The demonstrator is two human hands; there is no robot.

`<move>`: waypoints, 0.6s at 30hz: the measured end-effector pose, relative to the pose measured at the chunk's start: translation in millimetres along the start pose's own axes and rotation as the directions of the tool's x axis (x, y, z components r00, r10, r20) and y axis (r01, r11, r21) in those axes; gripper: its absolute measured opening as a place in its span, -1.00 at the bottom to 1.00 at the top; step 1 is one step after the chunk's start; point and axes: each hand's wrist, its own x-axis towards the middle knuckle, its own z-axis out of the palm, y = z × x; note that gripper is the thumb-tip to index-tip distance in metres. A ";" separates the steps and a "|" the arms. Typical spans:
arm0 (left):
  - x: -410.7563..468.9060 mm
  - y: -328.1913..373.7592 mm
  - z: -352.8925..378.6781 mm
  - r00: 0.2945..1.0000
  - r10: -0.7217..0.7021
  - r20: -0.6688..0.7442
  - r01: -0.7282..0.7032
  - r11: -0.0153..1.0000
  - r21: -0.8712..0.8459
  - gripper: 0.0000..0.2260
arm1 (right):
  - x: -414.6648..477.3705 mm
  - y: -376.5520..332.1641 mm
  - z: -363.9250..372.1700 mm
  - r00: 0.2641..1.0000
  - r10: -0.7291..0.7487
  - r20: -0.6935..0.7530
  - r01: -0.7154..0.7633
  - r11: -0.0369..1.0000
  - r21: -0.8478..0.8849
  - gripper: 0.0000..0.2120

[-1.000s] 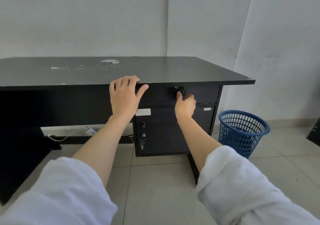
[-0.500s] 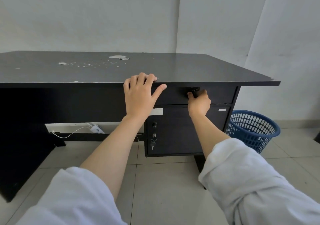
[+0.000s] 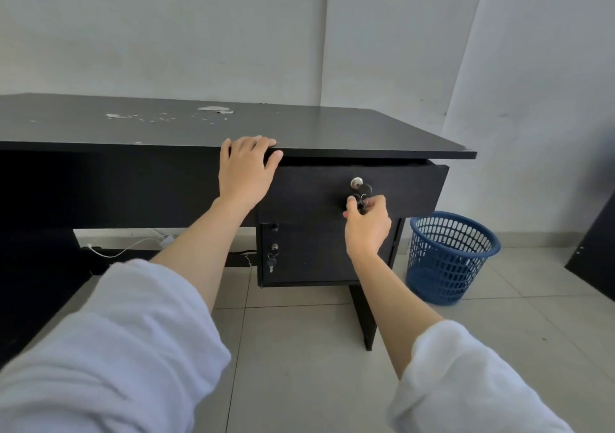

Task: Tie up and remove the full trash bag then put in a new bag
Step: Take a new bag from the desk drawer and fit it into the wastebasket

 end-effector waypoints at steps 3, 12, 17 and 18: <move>-6.4 7.7 -2.5 0.994 -0.055 0.094 0.055 0.998 0.005 -0.54 | -9.7 1.6 -13.7 1.000 -0.005 0.021 0.004 1.000 0.006 -0.85; -18.3 65.3 -14.8 0.988 0.127 -0.087 -0.130 0.991 -0.032 -0.75 | -27.1 4.0 -38.5 0.997 -0.048 0.052 0.049 0.999 -0.013 -0.86; 16.4 106.0 -20.1 0.867 0.173 0.467 0.033 0.915 -0.401 -0.72 | -24.5 7.7 -48.5 0.987 -0.092 0.130 0.102 0.993 -0.067 -0.82; 21.5 113.2 -16.1 0.823 0.190 0.536 0.062 0.907 -0.417 -0.72 | -22.2 8.3 -51.0 0.982 -0.108 0.152 0.123 0.988 -0.093 -0.81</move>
